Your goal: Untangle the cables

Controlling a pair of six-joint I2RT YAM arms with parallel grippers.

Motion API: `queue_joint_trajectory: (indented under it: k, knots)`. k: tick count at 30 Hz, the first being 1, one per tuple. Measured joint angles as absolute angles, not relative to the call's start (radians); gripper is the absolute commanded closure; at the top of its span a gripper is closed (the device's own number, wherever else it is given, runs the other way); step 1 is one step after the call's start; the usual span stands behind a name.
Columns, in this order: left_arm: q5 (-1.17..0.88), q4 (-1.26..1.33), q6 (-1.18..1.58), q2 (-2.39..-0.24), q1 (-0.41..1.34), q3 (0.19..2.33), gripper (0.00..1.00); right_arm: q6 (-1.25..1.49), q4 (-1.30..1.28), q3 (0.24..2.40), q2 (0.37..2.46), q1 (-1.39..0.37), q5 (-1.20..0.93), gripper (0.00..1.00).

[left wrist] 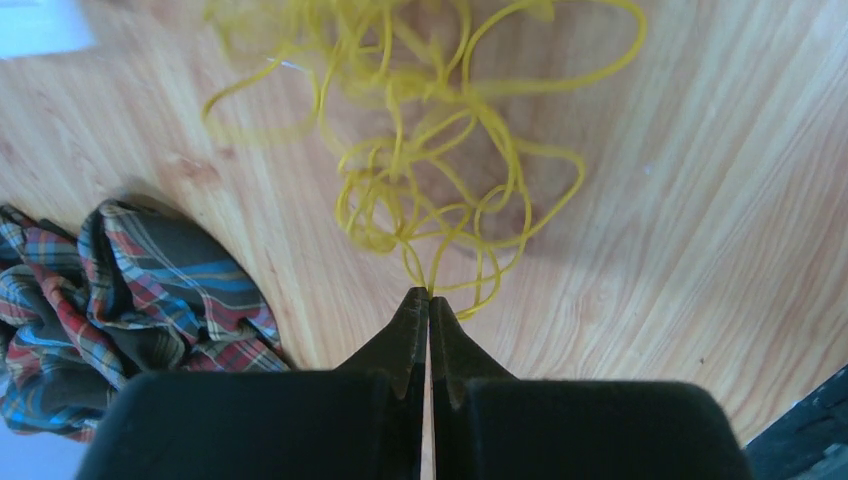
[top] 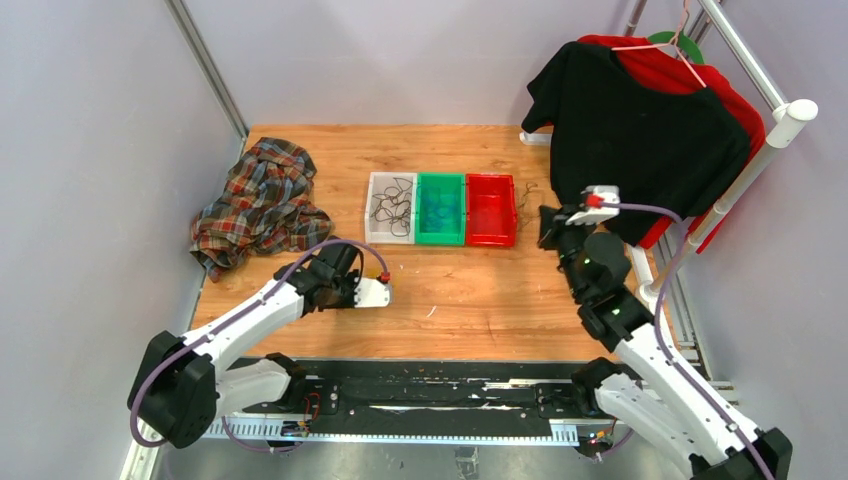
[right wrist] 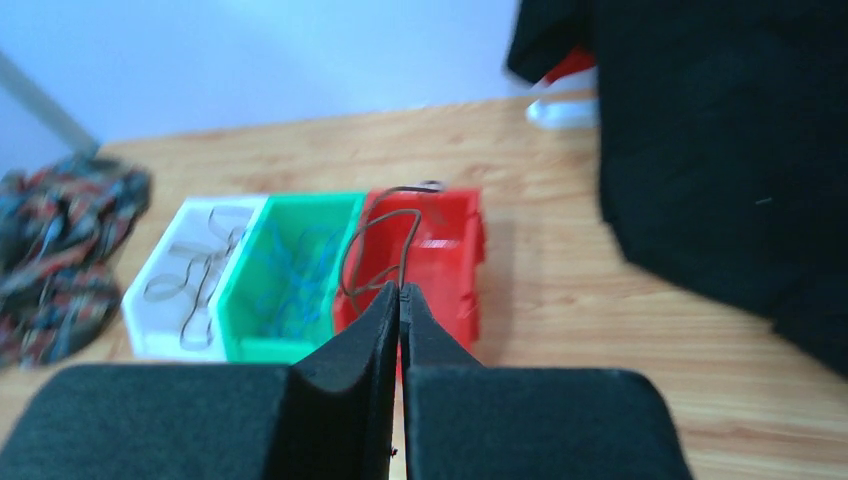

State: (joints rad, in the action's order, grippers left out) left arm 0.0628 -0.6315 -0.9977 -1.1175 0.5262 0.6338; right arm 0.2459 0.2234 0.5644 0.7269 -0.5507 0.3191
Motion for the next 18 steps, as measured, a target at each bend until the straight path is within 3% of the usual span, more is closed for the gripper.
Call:
queue_joint_trajectory:
  k: [8, 18]
  knots:
    - [0.139, -0.621, -1.099, -1.077, 0.526, 0.566, 0.99, 0.241, 0.179, 0.710, 0.714, -0.353, 0.297, 0.99]
    - [0.022, -0.685, -1.049, -1.053, 0.526, 0.687, 0.99, 0.309, 0.221, 0.840, 0.889, -0.330, 0.012, 0.99]
